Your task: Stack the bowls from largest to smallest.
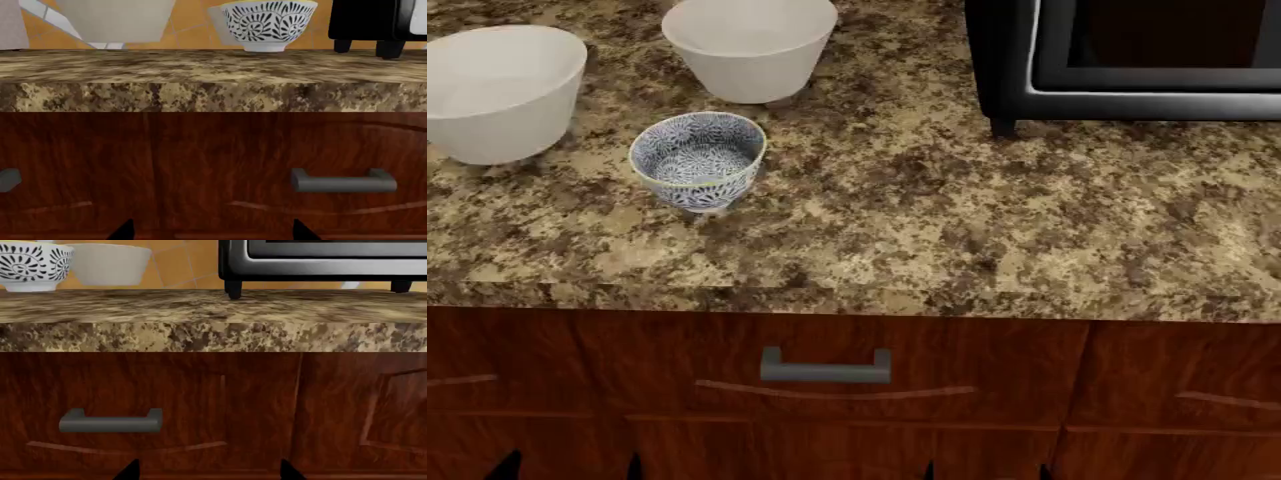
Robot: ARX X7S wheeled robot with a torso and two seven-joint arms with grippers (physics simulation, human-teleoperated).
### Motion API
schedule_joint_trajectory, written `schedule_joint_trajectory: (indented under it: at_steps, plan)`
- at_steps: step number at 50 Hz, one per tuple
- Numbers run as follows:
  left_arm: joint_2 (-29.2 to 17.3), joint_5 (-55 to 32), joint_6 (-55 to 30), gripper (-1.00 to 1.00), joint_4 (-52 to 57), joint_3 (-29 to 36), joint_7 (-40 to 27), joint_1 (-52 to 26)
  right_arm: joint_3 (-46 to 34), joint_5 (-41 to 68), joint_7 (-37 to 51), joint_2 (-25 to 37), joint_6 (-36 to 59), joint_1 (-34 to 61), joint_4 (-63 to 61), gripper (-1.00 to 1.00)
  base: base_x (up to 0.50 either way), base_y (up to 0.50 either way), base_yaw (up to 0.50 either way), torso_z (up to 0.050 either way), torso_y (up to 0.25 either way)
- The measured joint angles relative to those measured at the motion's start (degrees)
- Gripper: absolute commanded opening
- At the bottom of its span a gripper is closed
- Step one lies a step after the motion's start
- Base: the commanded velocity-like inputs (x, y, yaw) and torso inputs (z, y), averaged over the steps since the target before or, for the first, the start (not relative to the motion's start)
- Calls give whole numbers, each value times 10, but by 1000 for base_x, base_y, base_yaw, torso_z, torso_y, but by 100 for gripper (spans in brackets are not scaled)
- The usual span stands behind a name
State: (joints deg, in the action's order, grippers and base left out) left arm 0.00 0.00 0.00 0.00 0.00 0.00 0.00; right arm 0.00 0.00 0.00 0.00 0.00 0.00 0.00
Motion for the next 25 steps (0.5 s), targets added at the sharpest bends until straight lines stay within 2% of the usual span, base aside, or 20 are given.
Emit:
schedule_joint_trajectory:
  at_steps: [25]
  plan:
    - [-35,-27,-1,100,23,43,-32,6,-44,24,38,29,-15,10,31,100,0,0,0,0,0]
